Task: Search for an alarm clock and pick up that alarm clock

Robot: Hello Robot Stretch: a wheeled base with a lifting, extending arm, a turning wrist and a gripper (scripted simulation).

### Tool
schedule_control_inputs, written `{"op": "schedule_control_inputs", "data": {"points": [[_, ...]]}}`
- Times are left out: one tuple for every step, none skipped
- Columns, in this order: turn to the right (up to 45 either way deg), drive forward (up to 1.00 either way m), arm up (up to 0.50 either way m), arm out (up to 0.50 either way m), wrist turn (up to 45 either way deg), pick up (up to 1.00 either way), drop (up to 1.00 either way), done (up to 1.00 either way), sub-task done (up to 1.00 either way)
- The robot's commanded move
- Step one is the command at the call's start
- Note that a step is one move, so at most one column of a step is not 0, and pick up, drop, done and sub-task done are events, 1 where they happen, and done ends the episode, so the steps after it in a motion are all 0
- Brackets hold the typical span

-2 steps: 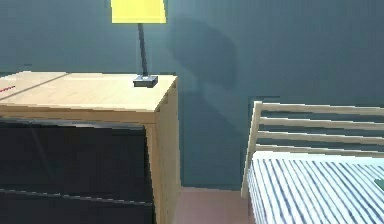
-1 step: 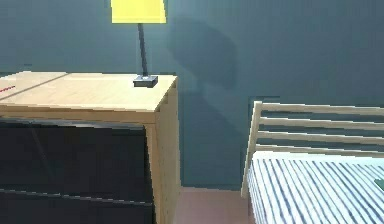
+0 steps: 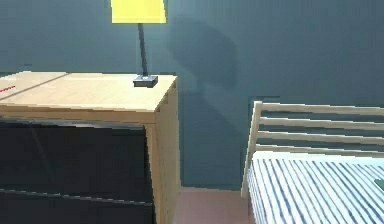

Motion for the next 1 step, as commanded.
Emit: {"op": "schedule_control_inputs", "data": {"points": [[0.0,0.0,0.0,0.46,0.0,0.0,0.0,0.0,0.0]]}}
